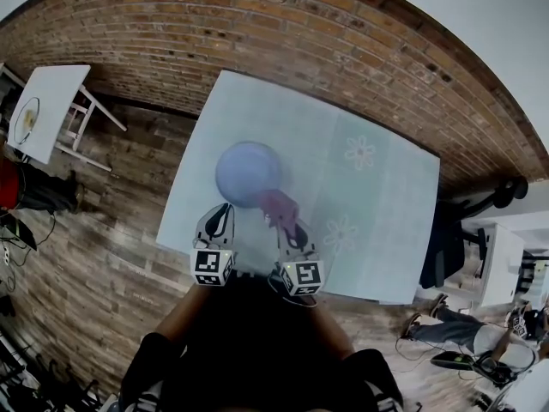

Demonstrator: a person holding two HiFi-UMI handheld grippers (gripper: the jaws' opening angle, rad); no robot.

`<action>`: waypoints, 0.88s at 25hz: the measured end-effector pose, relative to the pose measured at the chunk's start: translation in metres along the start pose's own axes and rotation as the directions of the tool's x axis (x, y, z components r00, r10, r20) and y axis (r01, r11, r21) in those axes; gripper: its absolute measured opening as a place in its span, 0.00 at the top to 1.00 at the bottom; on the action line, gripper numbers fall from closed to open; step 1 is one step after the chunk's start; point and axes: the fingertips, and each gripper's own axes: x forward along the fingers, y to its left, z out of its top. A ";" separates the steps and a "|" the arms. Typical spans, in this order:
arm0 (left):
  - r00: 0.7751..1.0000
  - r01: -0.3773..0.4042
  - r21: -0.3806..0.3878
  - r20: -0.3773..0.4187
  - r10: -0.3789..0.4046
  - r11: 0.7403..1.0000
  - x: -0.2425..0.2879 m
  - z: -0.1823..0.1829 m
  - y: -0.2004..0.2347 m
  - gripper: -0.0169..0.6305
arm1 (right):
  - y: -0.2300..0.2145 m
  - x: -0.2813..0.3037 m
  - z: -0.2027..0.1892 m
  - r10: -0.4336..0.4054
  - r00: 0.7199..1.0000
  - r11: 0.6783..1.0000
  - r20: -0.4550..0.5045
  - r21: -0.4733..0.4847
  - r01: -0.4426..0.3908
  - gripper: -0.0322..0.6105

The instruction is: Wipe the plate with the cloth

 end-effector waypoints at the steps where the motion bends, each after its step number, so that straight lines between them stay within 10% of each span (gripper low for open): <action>1: 1.000 0.001 0.000 0.003 -0.001 1.000 0.000 0.001 0.000 0.89 | 0.000 0.000 0.001 0.001 1.000 1.000 0.000 -0.001 -0.001 0.84; 22: 0.999 0.007 -0.020 0.038 -0.007 1.000 0.000 0.010 0.008 0.89 | 0.001 0.003 0.008 0.008 1.000 1.000 0.003 -0.015 -0.008 0.85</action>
